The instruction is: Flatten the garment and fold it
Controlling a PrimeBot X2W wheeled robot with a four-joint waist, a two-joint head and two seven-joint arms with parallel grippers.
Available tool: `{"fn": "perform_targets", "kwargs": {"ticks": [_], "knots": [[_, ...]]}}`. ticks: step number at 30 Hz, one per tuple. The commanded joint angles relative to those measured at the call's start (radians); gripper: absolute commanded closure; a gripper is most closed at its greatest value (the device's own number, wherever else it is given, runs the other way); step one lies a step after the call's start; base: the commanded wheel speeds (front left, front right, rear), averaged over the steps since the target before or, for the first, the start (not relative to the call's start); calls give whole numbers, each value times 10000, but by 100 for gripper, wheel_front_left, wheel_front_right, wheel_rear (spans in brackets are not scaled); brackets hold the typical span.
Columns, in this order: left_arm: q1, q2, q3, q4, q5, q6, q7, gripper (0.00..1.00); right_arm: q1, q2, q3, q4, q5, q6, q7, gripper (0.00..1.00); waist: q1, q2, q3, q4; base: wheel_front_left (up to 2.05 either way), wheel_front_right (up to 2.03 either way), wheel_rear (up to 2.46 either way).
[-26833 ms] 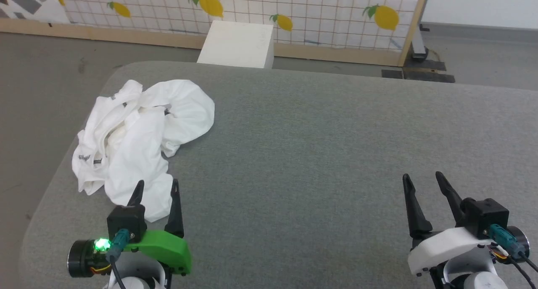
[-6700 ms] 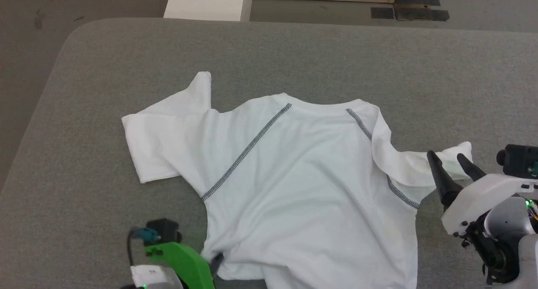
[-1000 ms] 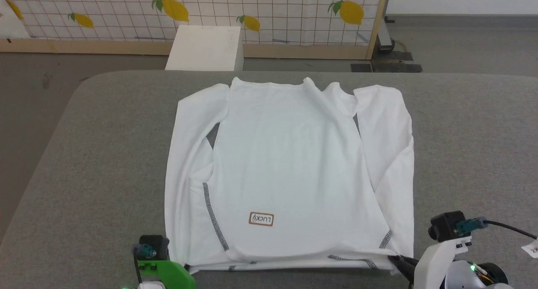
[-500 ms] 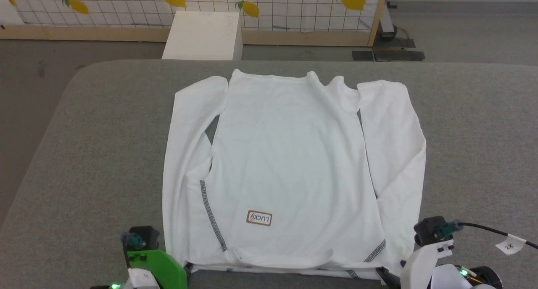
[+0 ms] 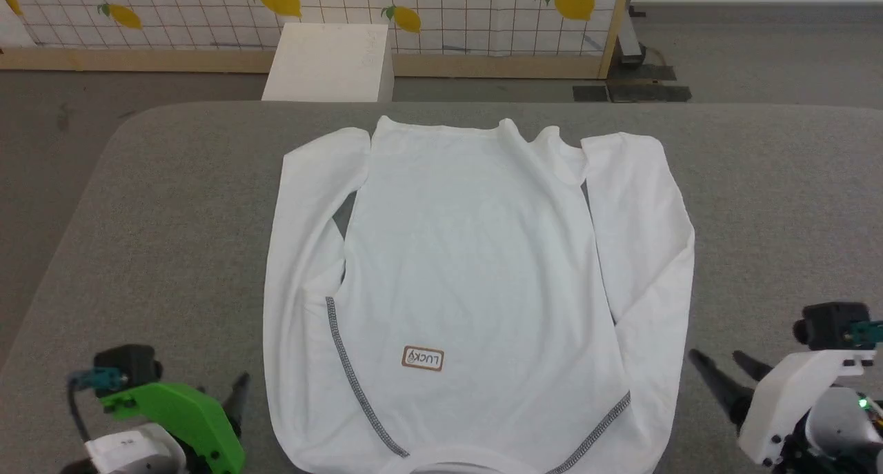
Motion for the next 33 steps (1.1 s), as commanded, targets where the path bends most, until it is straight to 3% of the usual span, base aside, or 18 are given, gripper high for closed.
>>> {"fn": "perform_targets", "kwargs": {"ticks": [1,7,10,11,22,33], "knots": [[-25,27,302,-251,86,61,-576,0,-184,96,-311,-170,10,-15,10,0,1,0,120,6,0,0,0],[-603,-218,1261,-765,910,-428,-3956,0,-1797,393,-1681,-88,-308,-15,-149,0,1,0,849,5,0,0,0],[-915,-355,1393,-619,1564,-583,-5596,0,-3035,407,-2081,443,-494,-15,-141,0,1,0,1378,21,0,0,0],[-1249,-513,1489,-496,2144,-635,-6541,0,-4239,331,-2260,1122,-798,-15,-5,0,1,0,1947,78,0,0,0],[-2252,-1536,2429,-1503,4584,-1363,-6815,0,-8432,178,-2915,4105,-2841,-15,812,0,1,0,4131,566,0,0,0],[-2669,-2317,2667,-1673,5627,-2184,-6817,0,-10529,-95,-3050,5434,-4822,-15,1115,0,1,0,5500,1103,0,0,0]]}}
